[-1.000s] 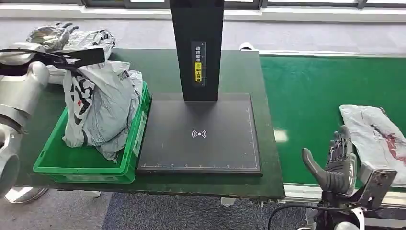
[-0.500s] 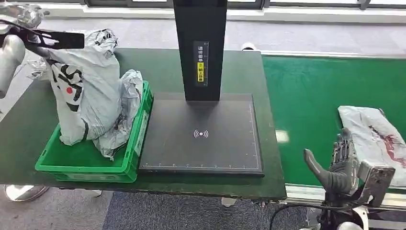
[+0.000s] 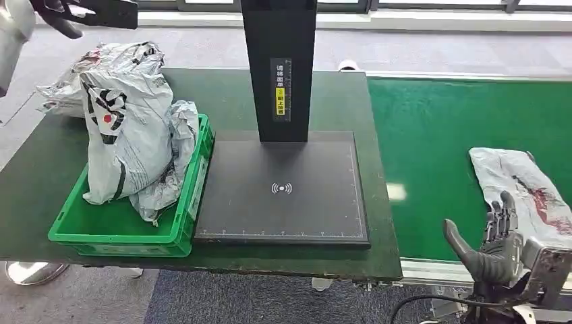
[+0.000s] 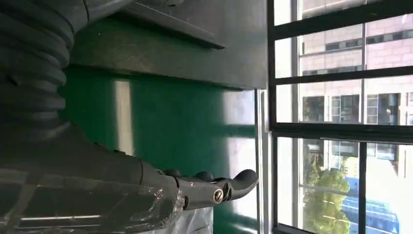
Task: Moved the parcel from conveyor to table for the left to box.
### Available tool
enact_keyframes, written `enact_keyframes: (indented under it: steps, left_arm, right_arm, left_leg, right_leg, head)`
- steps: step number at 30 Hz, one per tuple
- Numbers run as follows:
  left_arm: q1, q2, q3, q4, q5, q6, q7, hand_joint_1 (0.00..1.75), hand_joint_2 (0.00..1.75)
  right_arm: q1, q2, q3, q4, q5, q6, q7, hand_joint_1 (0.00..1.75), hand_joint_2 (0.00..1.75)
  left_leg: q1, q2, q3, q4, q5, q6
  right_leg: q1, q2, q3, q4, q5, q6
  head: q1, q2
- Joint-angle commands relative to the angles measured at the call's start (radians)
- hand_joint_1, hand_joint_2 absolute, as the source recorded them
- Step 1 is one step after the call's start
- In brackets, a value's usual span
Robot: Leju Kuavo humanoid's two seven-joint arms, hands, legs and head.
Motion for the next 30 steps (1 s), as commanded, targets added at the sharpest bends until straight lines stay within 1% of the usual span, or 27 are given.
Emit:
enact_keyframes:
  steps: [1,3,4,5,6,7,8,9,10,11,12,14,16,19,20,21,22,23,24,25,26,27,28,29,30]
  left_arm:
    - [-0.133,-0.004,-0.106,0.082,0.009,-0.14,-0.182,0.0,0.0]
    - [-0.162,-0.004,-0.068,0.082,0.064,-0.173,-0.225,0.0,0.0]
    - [-0.161,-0.003,-0.038,0.072,0.098,-0.162,-0.24,0.0,0.0]
    - [-0.151,-0.01,0.02,0.069,0.158,-0.156,-0.231,0.0,0.0]
    - [-0.147,-0.01,0.041,0.069,0.181,-0.161,-0.23,0.0,0.0]
    - [-0.125,0.001,0.061,0.044,0.208,-0.131,-0.214,0.0,0.0]
    - [-0.096,0.002,0.092,0.026,0.243,-0.087,-0.183,0.0,0.0]
    - [-0.067,-0.002,0.117,0.01,0.277,-0.065,-0.179,0.0,0.0]
    - [-0.029,-0.006,0.171,-0.01,0.349,-0.047,-0.186,0.0,0.0]
    - [0.041,-0.011,0.223,-0.048,0.427,-0.024,-0.161,0.0,0.0]
    - [0.108,-0.015,0.238,-0.093,0.465,0.019,-0.159,0.0,0.0]
    - [0.157,-0.019,0.226,-0.113,0.481,0.052,-0.155,0.0,0.0]
    - [0.154,-0.02,0.227,-0.114,0.482,0.052,-0.155,0.0,0.0]
    - [0.142,-0.01,0.206,-0.126,0.512,0.038,-0.135,0.0,0.0]
    - [0.15,-0.017,0.231,-0.123,0.543,0.032,-0.131,0.0,0.0]
    - [0.244,-0.033,0.27,-0.187,0.628,0.05,-0.147,0.0,1.75]
    - [0.339,-0.062,0.319,-0.242,0.721,0.069,-0.159,0.0,1.75]
    - [0.461,-0.099,0.336,-0.316,0.808,0.103,-0.17,0.0,1.75]
    - [0.559,-0.134,0.327,-0.376,0.849,0.159,-0.185,0.0,1.75]
    - [0.656,-0.176,0.312,-0.436,0.88,0.225,-0.218,0.0,1.75]
    - [0.735,-0.217,0.292,-0.476,0.902,0.276,-0.247,0.0,1.75]
    - [0.82,-0.267,0.264,-0.53,0.937,0.343,-0.272,0.0,1.75]
    - [0.869,-0.319,0.265,-0.553,0.973,0.38,-0.272,0.0,1.75]
    - [0.915,-0.347,0.233,-0.592,0.971,0.428,-0.277,0.0,1.75]
    - [0.977,-0.382,0.22,-0.626,1.058,0.442,-0.254,0.0,1.75]
  right_arm:
    - [-0.022,0.01,-0.052,0.026,0.007,0.016,-0.001,0.0,1.75]
    - [-0.016,-0.001,-0.053,0.03,0.005,0.022,0.0,0.0,1.75]
    - [-0.007,-0.01,-0.054,0.031,-0.001,0.02,0.001,0.0,1.75]
    - [0.007,-0.028,-0.049,0.034,-0.011,0.018,-0.003,0.0,1.75]
    - [0.01,-0.036,-0.046,0.039,-0.022,0.022,-0.004,0.0,1.75]
    - [0.009,-0.052,-0.035,0.05,-0.032,0.016,-0.008,0.0,1.75]
    - [0.008,-0.058,-0.021,0.052,-0.041,0.01,-0.009,0.0,1.75]
    - [0.01,-0.061,-0.009,0.052,-0.04,-0.004,-0.01,0.0,1.75]
    - [0.011,-0.066,0.01,0.052,-0.027,-0.029,-0.015,0.0,1.75]
    - [0.009,-0.075,0.039,0.059,-0.028,-0.044,-0.02,0.0,1.75]
    - [0.01,-0.081,0.063,0.063,-0.001,-0.079,-0.033,0.0,1.75]
    - [0.011,-0.086,0.081,0.068,0.002,-0.097,-0.037,0.0,1.75]
    - [0.012,-0.087,0.081,0.068,0.002,-0.097,-0.037,0.0,1.75]
    - [0.018,-0.098,0.091,0.065,-0.008,-0.109,-0.037,0.0,1.75]
    - [0.016,-0.099,0.094,0.067,-0.008,-0.108,-0.037,0.0,1.75]
    - [-0.002,-0.1,0.106,0.092,-0.019,-0.105,-0.039,0.0,1.75]
    - [-0.023,-0.101,0.117,0.111,-0.015,-0.116,-0.04,0.0,1.75]
    - [-0.046,-0.101,0.131,0.135,-0.024,-0.124,-0.034,0.0,1.75]
    - [-0.055,-0.107,0.148,0.148,-0.028,-0.131,-0.034,0.0,0.0]
    - [-0.057,-0.113,0.164,0.155,-0.015,-0.148,-0.037,0.0,0.0]
    - [-0.056,-0.114,0.175,0.157,-0.012,-0.157,-0.039,0.0,1.75]
    - [-0.053,-0.122,0.188,0.162,0.013,-0.188,-0.039,0.0,1.75]
    - [-0.046,-0.129,0.194,0.17,0.029,-0.211,-0.03,0.0,1.75]
    - [-0.034,-0.144,0.205,0.181,0.033,-0.223,-0.033,0.0,1.75]
    - [-0.03,-0.154,0.214,0.207,0.068,-0.26,-0.033,0.0,1.75]
  left_leg:
    - [0.001,0.002,0.0,0.001,-0.001,0.001]
    - [0.001,0.004,0.0,0.001,-0.002,0.001]
    - [0.001,0.003,-0.001,0.002,-0.001,0.001]
    - [0.001,0.004,-0.001,0.002,-0.002,0.001]
    - [0.001,0.002,-0.001,0.001,-0.002,0.001]
    - [0.0,0.001,0.0,0.0,-0.001,0.001]
    - [0.0,0.003,0.002,-0.001,-0.001,0.001]
    - [-0.001,0.003,0.002,-0.001,-0.001,0.001]
    - [0.0,0.004,0.004,-0.003,-0.001,0.001]
    - [0.0,0.002,0.003,-0.002,-0.001,0.001]
    - [-0.001,0.002,0.005,-0.004,0.0,0.001]
    - [-0.002,0.002,0.007,-0.007,0.001,0.001]
    - [-0.001,0.001,0.004,-0.002,0.0,0.001]
    - [0.0,0.002,0.003,-0.002,0.0,0.001]
    - [0.0,0.001,0.002,-0.001,0.0,0.001]
    - [0.0,0.002,0.003,-0.002,0.0,0.001]
    - [0.0,0.002,0.004,-0.003,0.0,0.001]
    - [-0.001,0.002,0.007,-0.005,0.001,0.001]
    - [-0.002,0.002,0.01,-0.009,0.002,0.001]
    - [-0.003,0.001,0.01,-0.008,0.002,0.001]
    - [-0.003,-0.002,0.015,-0.012,0.003,0.002]
    - [-0.004,-0.005,0.014,-0.01,0.003,0.002]
    - [-0.004,-0.008,0.016,-0.012,0.004,0.002]
    - [-0.004,-0.009,0.014,-0.009,0.002,0.002]
    - [-0.004,-0.009,0.015,-0.011,0.003,0.003]
  right_leg:
    - [0.002,-0.003,0.001,0.0,-0.001,0.0]
    - [0.002,-0.002,0.001,0.0,-0.001,0.0]
    - [0.002,-0.001,-0.001,0.0,0.0,0.0]
    - [0.002,-0.002,0.0,0.0,-0.001,0.0]
    - [0.002,-0.003,0.001,0.0,-0.001,0.0]
    - [0.001,-0.002,0.001,0.0,0.0,0.0]
    - [0.001,-0.002,0.003,-0.002,-0.001,0.0]
    - [0.0,-0.001,0.003,-0.001,0.0,0.0]
    - [0.0,-0.002,0.005,-0.003,0.0,-0.001]
    - [0.0,-0.002,0.004,-0.002,0.0,0.0]
    - [0.0,-0.002,0.005,-0.003,0.0,0.0]
    - [-0.001,-0.003,0.007,-0.005,0.0,0.0]
    - [-0.001,-0.002,0.004,-0.002,0.0,0.0]
    - [0.001,-0.003,0.004,-0.003,0.0,-0.001]
    - [0.001,-0.003,0.003,-0.002,0.0,-0.001]
    - [0.001,-0.004,0.004,-0.002,0.0,-0.001]
    - [0.001,-0.003,0.005,-0.003,0.0,-0.001]
    - [-0.001,-0.003,0.007,-0.004,0.001,0.0]
    - [-0.001,-0.003,0.01,-0.007,0.001,0.0]
    - [-0.003,-0.003,0.01,-0.005,0.0,0.0]
    - [-0.003,-0.007,0.015,-0.01,0.001,0.0]
    - [-0.003,-0.009,0.015,-0.008,0.0,0.0]
    - [-0.003,-0.013,0.019,-0.011,0.0,0.0]
    - [-0.003,-0.012,0.017,-0.008,-0.002,0.002]
    - [-0.002,-0.014,0.02,-0.011,-0.001,0.002]
  head:
    - [0.0,0.0]
    - [0.0,0.0]
    - [0.0,0.0]
    - [0.0,0.0]
    - [0.0,0.0]
    - [0.0,0.0]
    - [0.0,0.0]
    - [0.0,0.0]
    - [0.0,0.0]
    - [0.0,0.0]
    - [0.0,0.0]
    - [0.0,0.0]
    - [0.0,0.0]
    - [0.0,0.0]
    - [0.0,0.0]
    - [0.0,0.0]
    - [0.0,0.0]
    - [0.0,0.0]
    - [0.0,0.0]
    - [0.0,0.0]
    - [0.0,0.0]
    - [0.0,0.0]
    - [0.0,0.0]
    - [0.0,0.0]
    - [0.0,0.0]
